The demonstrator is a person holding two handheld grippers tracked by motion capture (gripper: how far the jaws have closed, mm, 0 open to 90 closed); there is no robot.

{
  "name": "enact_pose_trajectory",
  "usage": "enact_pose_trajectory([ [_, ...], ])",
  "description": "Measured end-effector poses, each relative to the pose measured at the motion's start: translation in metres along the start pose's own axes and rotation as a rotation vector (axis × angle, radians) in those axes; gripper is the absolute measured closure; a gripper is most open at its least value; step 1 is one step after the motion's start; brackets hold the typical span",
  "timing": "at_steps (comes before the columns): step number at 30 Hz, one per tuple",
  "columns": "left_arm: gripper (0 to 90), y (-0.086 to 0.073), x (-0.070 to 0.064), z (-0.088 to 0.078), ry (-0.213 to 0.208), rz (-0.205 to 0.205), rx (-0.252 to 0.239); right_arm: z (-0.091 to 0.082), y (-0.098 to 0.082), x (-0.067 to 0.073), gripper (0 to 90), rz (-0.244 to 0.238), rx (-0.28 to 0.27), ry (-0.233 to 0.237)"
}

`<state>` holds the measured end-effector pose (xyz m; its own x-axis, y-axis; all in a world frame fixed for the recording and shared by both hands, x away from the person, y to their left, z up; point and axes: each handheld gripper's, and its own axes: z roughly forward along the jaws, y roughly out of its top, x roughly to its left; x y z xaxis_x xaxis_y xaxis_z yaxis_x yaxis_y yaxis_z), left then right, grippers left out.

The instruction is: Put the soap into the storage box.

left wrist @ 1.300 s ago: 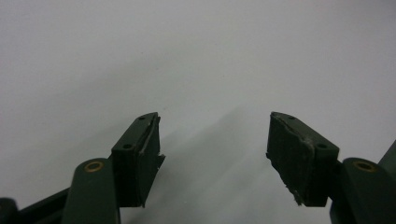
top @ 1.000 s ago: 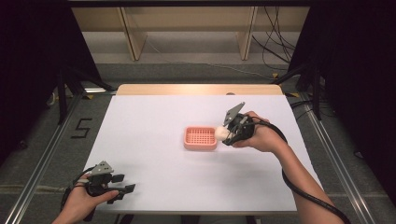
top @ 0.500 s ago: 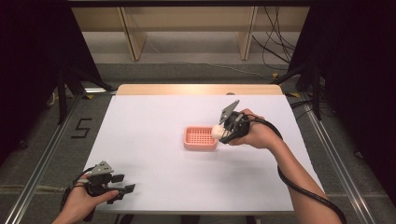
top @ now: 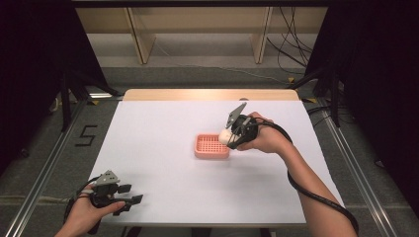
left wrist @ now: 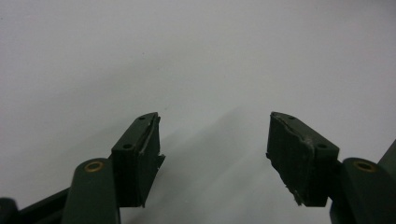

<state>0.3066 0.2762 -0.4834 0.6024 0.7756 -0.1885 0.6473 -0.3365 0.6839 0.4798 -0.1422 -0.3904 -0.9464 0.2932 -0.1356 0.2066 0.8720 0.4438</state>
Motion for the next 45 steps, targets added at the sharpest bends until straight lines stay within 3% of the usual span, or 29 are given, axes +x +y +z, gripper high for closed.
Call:
enact_pose_trajectory([
  [16, 34.4, 0.0, 0.0, -0.001, -0.008, 0.003, -0.002, 0.007, 0.017, -0.006, 50.3, -0.025, 0.019, 0.022],
  [28, 34.4, 0.0, 0.0, -0.001, -0.01, 0.006, 0.0, 0.016, 0.028, -0.007, 50.3, -0.023, 0.049, 0.032],
  [29, 34.4, 0.0, 0.0, -0.001, -0.011, 0.009, 0.003, 0.016, 0.028, -0.007, 50.3, -0.006, 0.058, 0.029],
  [31, 34.4, 0.0, 0.0, -0.001, -0.011, 0.01, 0.004, 0.018, 0.029, -0.009, 50.3, -0.024, 0.042, 0.032],
  [36, 34.4, 0.0, -0.001, -0.001, -0.016, 0.0, -0.005, 0.018, 0.031, -0.008, 50.3, 0.008, 0.045, 0.023],
  [45, 34.4, 0.0, 0.0, -0.001, -0.012, 0.006, 0.002, 0.023, 0.03, -0.012, 50.3, -0.008, -0.01, 0.024],
])
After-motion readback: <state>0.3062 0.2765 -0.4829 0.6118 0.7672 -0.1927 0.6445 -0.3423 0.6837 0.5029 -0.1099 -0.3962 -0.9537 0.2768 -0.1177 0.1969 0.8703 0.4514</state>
